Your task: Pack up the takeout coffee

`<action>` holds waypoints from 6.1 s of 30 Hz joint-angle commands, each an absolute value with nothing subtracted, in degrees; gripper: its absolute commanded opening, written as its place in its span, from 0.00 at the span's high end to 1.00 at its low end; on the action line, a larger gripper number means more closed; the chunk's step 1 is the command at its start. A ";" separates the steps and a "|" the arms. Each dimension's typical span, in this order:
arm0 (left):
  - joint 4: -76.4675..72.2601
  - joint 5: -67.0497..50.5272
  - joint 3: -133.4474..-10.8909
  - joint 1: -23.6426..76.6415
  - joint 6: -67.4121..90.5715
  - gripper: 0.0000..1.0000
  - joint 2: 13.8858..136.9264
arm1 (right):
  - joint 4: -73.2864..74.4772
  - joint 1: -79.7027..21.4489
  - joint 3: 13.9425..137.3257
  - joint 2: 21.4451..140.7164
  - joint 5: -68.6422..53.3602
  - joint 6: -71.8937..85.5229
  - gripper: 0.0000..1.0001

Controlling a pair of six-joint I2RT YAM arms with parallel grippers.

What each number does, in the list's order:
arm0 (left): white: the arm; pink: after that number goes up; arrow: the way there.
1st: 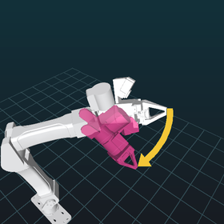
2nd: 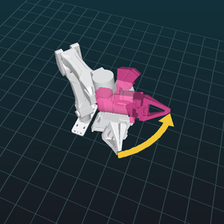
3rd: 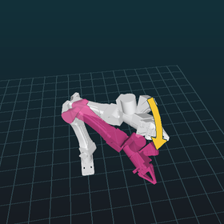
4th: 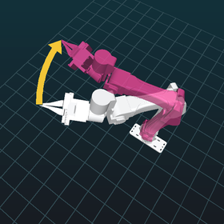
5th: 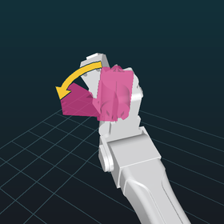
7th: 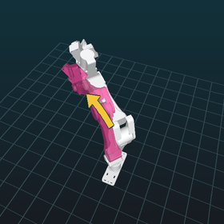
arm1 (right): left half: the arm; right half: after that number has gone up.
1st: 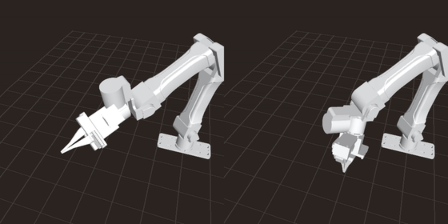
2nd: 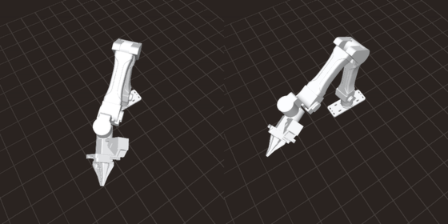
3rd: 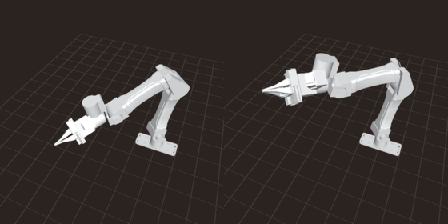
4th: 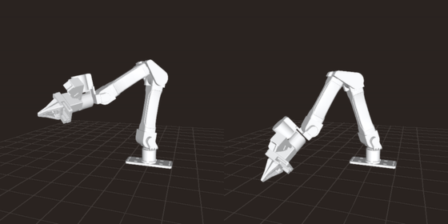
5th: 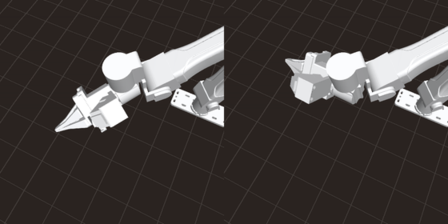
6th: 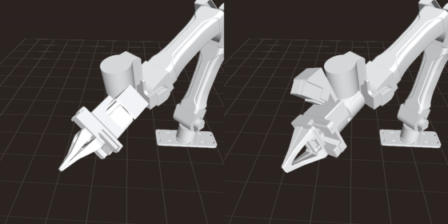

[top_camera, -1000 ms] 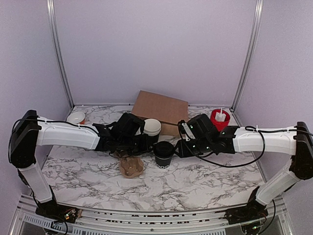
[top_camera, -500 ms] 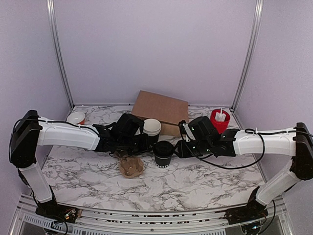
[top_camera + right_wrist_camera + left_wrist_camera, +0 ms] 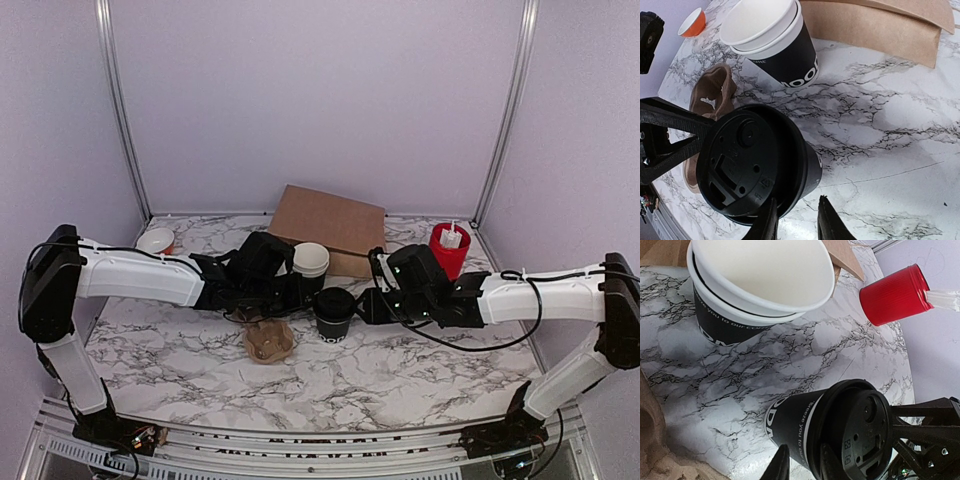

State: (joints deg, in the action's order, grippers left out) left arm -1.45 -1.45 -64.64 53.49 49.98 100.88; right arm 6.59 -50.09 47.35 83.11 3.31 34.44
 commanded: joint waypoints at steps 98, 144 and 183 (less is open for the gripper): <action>2.91 5.32 -58.42 49.41 44.03 0.22 81.83 | 29.27 -56.90 75.76 96.57 15.51 29.37 0.11; 1.94 3.08 -57.96 48.25 44.21 0.23 82.57 | 34.89 -58.71 79.74 103.45 20.84 28.56 0.25; 2.03 3.17 -58.13 48.17 44.05 0.24 82.94 | 35.51 -52.74 63.96 86.66 25.99 33.09 0.32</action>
State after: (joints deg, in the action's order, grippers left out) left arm 2.02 3.46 -58.08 48.62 44.56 83.20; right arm 34.70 -55.72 67.64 91.29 23.83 31.07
